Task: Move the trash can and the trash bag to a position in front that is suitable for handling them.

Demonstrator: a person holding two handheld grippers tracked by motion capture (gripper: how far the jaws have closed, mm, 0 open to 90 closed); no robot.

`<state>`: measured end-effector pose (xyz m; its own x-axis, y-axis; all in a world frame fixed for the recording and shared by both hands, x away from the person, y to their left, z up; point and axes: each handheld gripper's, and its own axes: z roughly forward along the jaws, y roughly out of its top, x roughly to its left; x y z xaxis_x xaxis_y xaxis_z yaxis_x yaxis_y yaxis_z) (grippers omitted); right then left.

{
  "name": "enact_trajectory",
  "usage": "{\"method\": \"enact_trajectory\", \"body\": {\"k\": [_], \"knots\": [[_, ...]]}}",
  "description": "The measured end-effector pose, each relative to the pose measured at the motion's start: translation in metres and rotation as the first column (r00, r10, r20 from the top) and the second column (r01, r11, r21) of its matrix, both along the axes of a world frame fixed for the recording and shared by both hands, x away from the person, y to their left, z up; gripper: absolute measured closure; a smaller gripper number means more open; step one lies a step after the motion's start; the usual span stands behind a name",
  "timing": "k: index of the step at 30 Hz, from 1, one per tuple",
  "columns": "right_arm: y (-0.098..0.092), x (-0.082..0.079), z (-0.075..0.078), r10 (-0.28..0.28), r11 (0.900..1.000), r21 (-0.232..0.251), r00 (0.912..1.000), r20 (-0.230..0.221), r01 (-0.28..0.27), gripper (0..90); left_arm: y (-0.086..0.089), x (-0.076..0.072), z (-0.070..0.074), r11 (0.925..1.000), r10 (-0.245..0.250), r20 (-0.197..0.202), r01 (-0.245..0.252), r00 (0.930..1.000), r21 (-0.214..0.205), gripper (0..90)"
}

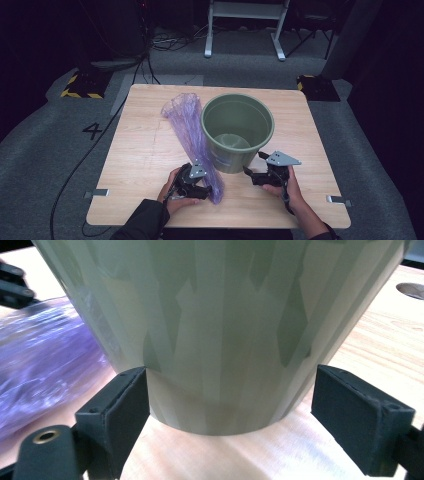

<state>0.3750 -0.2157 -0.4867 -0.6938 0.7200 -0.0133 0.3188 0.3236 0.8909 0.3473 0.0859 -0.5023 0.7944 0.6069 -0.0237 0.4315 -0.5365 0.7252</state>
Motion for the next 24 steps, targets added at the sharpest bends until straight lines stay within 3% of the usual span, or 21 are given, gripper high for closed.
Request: {"method": "enact_trajectory", "body": {"k": [7,13,19,24], "knots": [[0.004,0.026,-0.003,-0.002,0.9990,-0.045,0.9999,-0.016,0.001,15.5,-0.014,0.010,0.000,0.9998,0.020,-0.002,-0.020,0.9998,-0.006,26.3],[0.001,0.032,-0.006,-0.005,0.9985,-0.054,0.9996,-0.029,0.004,15.7,-0.032,0.019,-0.001,0.9997,0.024,0.013,-0.024,0.9996,0.008,26.2],[-0.006,0.029,-0.007,-0.004,0.9981,-0.061,0.9993,-0.038,0.001,17.4,-0.044,0.024,0.000,0.9995,0.030,0.013,-0.030,0.9995,0.008,25.9],[-0.015,0.012,0.004,0.047,0.9977,-0.048,0.9985,-0.028,-0.048,20.3,-0.042,0.019,0.006,0.9996,0.026,0.024,-0.025,0.9994,-0.014,22.4]]}}
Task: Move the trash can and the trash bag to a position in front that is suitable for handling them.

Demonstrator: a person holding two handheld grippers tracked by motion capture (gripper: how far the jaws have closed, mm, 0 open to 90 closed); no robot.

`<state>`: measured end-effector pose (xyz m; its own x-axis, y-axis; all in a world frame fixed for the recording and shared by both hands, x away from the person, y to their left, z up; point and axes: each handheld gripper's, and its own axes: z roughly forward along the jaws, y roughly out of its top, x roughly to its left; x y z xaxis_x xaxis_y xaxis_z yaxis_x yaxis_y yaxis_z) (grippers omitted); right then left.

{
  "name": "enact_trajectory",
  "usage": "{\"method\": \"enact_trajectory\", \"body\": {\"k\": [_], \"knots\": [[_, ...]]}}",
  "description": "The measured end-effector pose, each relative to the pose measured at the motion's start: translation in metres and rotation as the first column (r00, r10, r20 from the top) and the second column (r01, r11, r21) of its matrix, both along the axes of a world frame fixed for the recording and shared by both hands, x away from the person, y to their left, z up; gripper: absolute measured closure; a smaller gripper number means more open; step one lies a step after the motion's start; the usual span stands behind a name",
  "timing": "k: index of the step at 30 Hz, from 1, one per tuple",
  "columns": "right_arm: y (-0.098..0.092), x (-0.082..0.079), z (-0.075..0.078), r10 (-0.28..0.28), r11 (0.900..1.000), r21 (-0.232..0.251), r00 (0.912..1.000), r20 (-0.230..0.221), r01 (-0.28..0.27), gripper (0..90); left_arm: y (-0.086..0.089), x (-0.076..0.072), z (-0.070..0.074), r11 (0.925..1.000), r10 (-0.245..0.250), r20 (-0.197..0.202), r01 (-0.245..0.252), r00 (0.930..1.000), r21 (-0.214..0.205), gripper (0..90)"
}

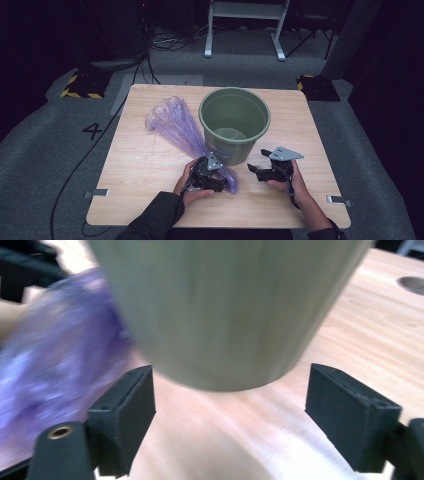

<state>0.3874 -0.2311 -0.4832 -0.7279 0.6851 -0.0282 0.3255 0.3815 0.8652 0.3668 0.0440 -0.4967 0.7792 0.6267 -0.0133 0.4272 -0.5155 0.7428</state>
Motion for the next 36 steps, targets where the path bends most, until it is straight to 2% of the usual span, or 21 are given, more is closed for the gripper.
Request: {"method": "enact_trajectory", "body": {"k": [2,5,8,12,14,16,18,21,25,27,31,34,36], "knots": [[0.000,-0.008,0.002,0.046,0.9989,0.007,0.9987,-0.021,-0.046,22.2,0.004,-0.004,0.006,0.9997,-0.009,0.020,0.009,0.9998,-0.023,22.2],[0.003,-0.018,0.004,0.112,0.9937,0.014,0.9925,-0.049,-0.111,24.8,0.007,-0.006,0.012,0.9994,-0.009,0.040,0.011,0.9992,-0.032,21.8],[0.007,-0.031,0.011,0.176,0.9839,0.037,0.9827,-0.056,-0.175,25.2,0.007,-0.003,0.010,0.9999,0.002,0.026,-0.001,0.9997,-0.015,21.8],[0.015,-0.044,0.015,0.224,0.9728,0.074,0.9733,-0.052,-0.219,25.3,0.006,-0.001,0.006,0.9999,0.012,0.010,-0.012,0.9999,-0.012,22.0],[0.025,-0.050,0.014,0.256,0.9653,0.069,0.9647,-0.061,-0.252,24.5,0.005,0.000,0.005,0.9998,0.016,0.011,-0.016,0.9998,-0.013,22.1],[0.034,-0.055,0.012,0.280,0.9596,0.044,0.9578,-0.063,-0.278,23.9,0.005,0.000,0.006,0.9998,0.016,0.014,-0.015,0.9998,-0.013,22.1],[0.043,-0.059,0.009,0.289,0.9575,0.017,0.9556,-0.060,-0.288,27.7,0.005,0.000,0.006,0.9997,0.016,0.009,-0.016,0.9998,-0.017,22.4],[0.050,-0.056,0.004,0.271,0.9624,-0.009,0.9613,-0.052,-0.271,47.4,0.006,0.001,0.005,0.9997,0.017,0.007,-0.016,0.9998,-0.020,22.2],[0.049,-0.050,-0.002,0.251,0.9658,-0.053,0.9667,-0.047,-0.254,76.8,0.012,0.000,0.006,0.9996,0.011,0.011,-0.011,0.9999,-0.025,21.0],[0.046,-0.047,-0.003,0.229,0.9698,-0.077,0.9727,-0.036,-0.231,85.5,0.016,0.000,0.006,0.9996,0.017,0.014,-0.016,0.9998,-0.024,20.8],[0.034,-0.039,-0.006,0.197,0.9751,-0.099,0.9800,-0.031,-0.199,88.6,0.030,-0.002,0.008,0.9997,0.015,0.026,-0.015,0.9995,-0.020,19.0],[0.023,-0.035,-0.007,0.171,0.9803,-0.094,0.9846,-0.038,-0.174,88.6,0.046,-0.001,0.010,0.9978,0.063,0.008,-0.063,0.9980,-0.023,18.6],[0.015,-0.031,-0.008,0.154,0.9825,-0.098,0.9868,-0.050,-0.158,88.3,0.057,-0.002,0.013,0.9951,0.096,0.019,-0.095,0.9952,-0.026,17.8]]}}
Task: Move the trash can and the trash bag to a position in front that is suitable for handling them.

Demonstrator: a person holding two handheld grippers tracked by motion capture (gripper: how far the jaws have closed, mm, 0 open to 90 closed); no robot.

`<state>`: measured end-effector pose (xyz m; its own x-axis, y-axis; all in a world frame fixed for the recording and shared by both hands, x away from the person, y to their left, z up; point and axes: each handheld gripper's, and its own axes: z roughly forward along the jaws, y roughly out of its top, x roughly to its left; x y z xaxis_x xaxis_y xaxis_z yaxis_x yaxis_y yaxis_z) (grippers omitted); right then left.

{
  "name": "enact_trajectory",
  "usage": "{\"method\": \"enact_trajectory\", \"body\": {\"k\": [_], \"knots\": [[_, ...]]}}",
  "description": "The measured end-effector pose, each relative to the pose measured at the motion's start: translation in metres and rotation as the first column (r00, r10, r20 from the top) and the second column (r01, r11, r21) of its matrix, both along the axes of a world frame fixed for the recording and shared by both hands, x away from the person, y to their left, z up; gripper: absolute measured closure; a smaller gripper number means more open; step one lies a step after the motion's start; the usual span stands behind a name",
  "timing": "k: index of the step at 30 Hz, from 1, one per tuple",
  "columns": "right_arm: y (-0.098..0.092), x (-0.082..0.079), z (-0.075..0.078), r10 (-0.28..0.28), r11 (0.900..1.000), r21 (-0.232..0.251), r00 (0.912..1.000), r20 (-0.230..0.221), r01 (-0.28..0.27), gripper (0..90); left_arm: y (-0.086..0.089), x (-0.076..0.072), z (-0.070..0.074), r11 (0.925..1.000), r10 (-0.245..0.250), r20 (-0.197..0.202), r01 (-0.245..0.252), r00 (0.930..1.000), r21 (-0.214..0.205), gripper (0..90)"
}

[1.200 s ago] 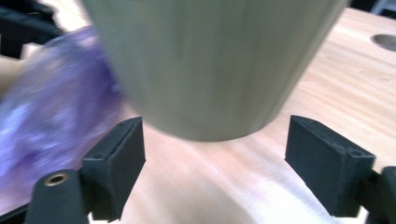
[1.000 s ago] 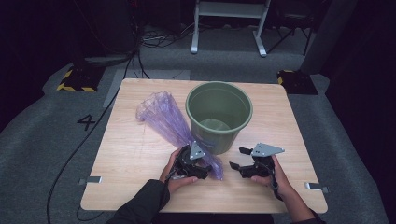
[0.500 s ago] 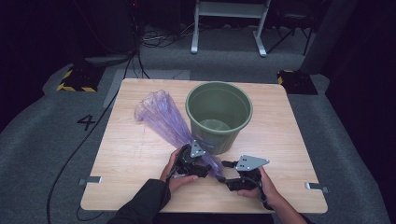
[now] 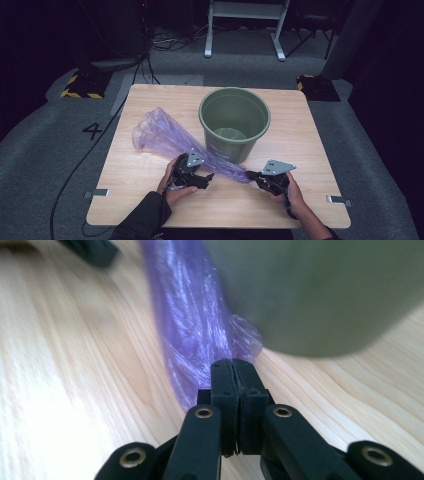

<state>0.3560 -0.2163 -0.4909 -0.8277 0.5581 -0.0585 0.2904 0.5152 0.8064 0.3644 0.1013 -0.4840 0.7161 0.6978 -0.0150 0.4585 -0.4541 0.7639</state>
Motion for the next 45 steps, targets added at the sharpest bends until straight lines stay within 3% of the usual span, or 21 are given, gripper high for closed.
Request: {"method": "enact_trajectory", "body": {"k": [3,7,10,12,14,16,19,21,22,25,28,34,38,45], "knots": [[-0.013,0.005,-0.001,-0.018,0.9998,-0.012,0.9998,-0.010,0.018,85.8,0.018,-0.001,0.003,0.9991,0.042,0.006,-0.042,0.9991,-0.010,17.6],[-0.027,0.008,-0.002,-0.042,0.9990,-0.017,0.9989,-0.019,0.042,84.4,0.045,-0.006,0.008,0.9936,0.113,0.030,-0.113,0.9932,-0.001,17.5],[-0.038,0.010,-0.001,-0.060,0.9982,-0.008,0.9977,-0.030,0.060,83.7,0.062,-0.007,0.011,0.9904,0.138,0.054,-0.138,0.9890,0.000,17.0],[-0.044,0.011,0.000,-0.064,0.9980,-0.009,0.9974,-0.033,0.063,83.5,0.071,-0.006,0.012,0.9924,0.122,0.040,-0.122,0.9917,-0.015,17.3],[-0.049,0.012,0.000,-0.073,0.9973,-0.010,0.9967,-0.036,0.072,82.7,0.077,-0.004,0.010,0.9924,0.123,0.035,-0.123,0.9918,-0.002,17.1],[-0.051,0.014,-0.001,-0.081,0.9966,-0.013,0.9959,-0.040,0.081,81.8,0.081,-0.003,0.007,0.9953,0.095,0.007,-0.095,0.9954,-0.020,19.2],[-0.054,0.016,-0.003,-0.090,0.9959,-0.007,0.9949,-0.045,0.090,82.0,0.075,-0.010,0.009,0.9986,0.022,-0.005,-0.022,0.9997,-0.048,20.7],[-0.053,0.017,-0.003,-0.092,0.9957,-0.004,0.9946,-0.047,0.092,81.9,0.064,-0.019,0.011,0.9972,-0.044,-0.003,0.044,0.9990,-0.060,21.0],[-0.053,0.017,-0.004,-0.090,0.9959,-0.003,0.9948,-0.048,0.090,81.9,0.053,-0.024,0.009,0.9968,-0.078,-0.009,0.078,0.9969,-0.017,21.0],[-0.051,0.017,-0.005,-0.083,0.9965,-0.009,0.9952,-0.051,0.083,81.6,0.038,-0.028,0.003,0.9938,-0.108,-0.010,0.108,0.9941,0.026,19.5],[-0.050,0.017,-0.006,-0.073,0.9972,-0.018,0.9961,-0.050,0.072,80.8,0.030,-0.019,-0.004,0.9951,-0.081,-0.002,0.081,0.9967,0.057,17.9],[-0.052,0.019,-0.006,-0.063,0.9979,-0.023,0.9954,-0.073,0.061,75.4,0.033,0.005,-0.004,0.9997,-0.014,0.023,0.014,0.9996,0.018,16.6],[-0.053,0.022,-0.008,-0.059,0.9981,-0.022,0.9942,-0.089,0.058,75.6,0.030,0.014,-0.009,0.9989,-0.037,0.007,0.037,0.9993,0.027,18.7],[-0.054,0.022,-0.009,-0.058,0.9982,-0.021,0.9940,-0.093,0.057,74.6,0.029,0.025,-0.018,0.9985,-0.030,-0.034,0.032,0.9990,0.044,33.6]]}}
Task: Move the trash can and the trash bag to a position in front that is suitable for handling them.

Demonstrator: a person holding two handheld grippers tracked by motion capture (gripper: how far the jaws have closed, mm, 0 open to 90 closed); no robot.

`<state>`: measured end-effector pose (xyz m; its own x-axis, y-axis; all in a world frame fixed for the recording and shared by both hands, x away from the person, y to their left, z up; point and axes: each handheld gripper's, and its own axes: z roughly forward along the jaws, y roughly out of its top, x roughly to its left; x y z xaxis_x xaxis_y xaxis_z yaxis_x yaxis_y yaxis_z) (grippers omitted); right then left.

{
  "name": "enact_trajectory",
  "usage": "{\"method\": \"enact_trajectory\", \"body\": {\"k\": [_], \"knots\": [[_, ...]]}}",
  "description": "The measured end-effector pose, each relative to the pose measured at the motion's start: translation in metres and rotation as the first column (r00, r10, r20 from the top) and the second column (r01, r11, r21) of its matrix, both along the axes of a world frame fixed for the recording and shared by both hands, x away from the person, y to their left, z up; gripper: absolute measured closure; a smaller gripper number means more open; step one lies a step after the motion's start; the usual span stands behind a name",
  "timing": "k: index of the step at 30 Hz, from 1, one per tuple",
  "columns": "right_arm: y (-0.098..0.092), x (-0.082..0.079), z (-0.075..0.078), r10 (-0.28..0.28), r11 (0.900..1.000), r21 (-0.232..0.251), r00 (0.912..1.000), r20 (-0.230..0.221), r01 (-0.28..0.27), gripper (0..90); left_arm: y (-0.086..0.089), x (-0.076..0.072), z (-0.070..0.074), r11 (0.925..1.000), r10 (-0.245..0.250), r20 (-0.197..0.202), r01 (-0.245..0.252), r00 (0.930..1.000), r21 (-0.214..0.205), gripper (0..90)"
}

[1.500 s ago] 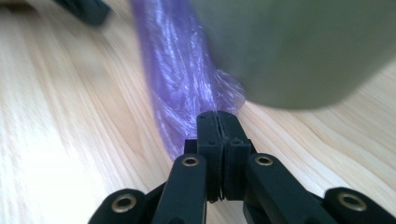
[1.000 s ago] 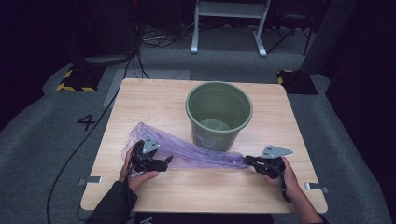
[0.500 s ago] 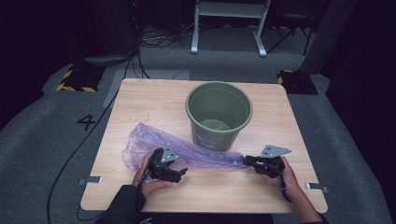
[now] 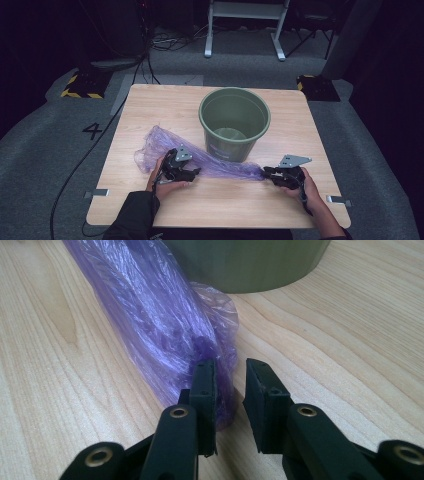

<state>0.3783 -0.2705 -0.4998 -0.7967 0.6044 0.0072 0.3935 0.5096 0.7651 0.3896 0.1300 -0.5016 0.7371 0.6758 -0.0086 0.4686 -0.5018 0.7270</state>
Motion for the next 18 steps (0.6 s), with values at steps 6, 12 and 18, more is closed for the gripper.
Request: {"method": "enact_trajectory", "body": {"k": [6,12,18], "knots": [[-0.002,0.001,-0.001,-0.014,0.9999,0.002,0.9999,0.009,0.014,58.7,0.003,0.001,0.001,0.9998,0.018,0.004,-0.018,0.9998,0.000,43.5],[-0.010,0.001,-0.001,-0.083,0.9964,0.020,0.9963,0.022,0.082,17.8,0.010,0.001,0.000,0.9982,0.056,0.017,-0.055,0.9983,-0.022,62.3],[-0.023,-0.003,0.001,-0.069,0.9974,0.021,0.9976,0.004,0.069,18.0,0.013,0.000,-0.001,0.9972,0.075,0.043,-0.074,0.9963,-0.006,83.5]]}}
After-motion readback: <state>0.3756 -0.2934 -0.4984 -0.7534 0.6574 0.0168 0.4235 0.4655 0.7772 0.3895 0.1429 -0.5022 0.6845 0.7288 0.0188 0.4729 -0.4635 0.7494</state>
